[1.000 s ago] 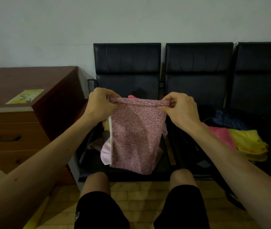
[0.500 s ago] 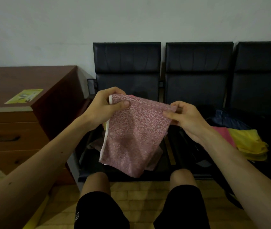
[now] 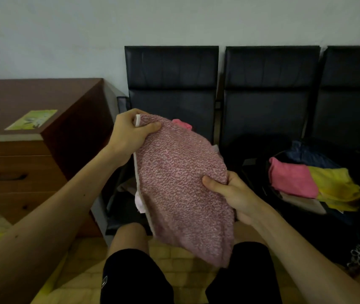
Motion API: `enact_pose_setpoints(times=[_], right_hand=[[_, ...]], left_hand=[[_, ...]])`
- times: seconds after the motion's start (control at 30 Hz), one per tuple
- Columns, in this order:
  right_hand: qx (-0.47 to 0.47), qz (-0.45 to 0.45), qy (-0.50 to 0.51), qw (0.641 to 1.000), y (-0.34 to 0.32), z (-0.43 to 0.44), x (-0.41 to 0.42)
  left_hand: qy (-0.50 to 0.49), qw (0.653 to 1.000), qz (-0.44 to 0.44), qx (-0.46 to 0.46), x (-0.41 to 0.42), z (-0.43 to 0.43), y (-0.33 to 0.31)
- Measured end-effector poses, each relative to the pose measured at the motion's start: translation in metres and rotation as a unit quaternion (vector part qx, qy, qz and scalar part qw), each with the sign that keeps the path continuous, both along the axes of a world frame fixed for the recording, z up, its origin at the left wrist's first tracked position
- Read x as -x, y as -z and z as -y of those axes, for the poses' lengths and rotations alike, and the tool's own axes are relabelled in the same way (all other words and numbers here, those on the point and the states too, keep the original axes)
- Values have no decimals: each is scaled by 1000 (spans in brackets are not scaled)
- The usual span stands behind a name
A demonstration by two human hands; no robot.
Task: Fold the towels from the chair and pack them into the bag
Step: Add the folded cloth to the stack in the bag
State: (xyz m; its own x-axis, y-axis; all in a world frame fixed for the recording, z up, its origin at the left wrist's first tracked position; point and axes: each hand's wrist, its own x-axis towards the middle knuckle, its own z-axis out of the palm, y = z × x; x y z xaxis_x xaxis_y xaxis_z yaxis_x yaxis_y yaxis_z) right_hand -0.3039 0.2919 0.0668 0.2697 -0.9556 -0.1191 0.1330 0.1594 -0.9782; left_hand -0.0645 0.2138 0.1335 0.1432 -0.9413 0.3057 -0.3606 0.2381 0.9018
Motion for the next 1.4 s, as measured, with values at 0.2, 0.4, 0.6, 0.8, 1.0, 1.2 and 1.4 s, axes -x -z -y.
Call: enact_pose_setpoints(times=[0.2,0.4,0.6,0.8,1.0,1.2,1.4], right_hand=[[-1,78,35,996,-22,-1,-6],[-20,139,76,987,-33,9,-6],[-96,44,79,991,-15,22,6],[-80,-16,133,988,4,28,20],[82,-140,81,983,-26,33,24],[223,-290,113,924,-68,42,23],[291,-355,132,878,-104,42,17]], left_hand=[[142,879,-374,-261,1,-17,18],[226,806,-458,-299,24,-49,58],[234,874,-315,-288,16,-48,58],[163,948,-153,-225,17,-39,64],[135,950,-182,-215,13,-21,43],[194,955,-124,-189,-6,-4,10],[158,978,-79,-112,-12,4,-17]])
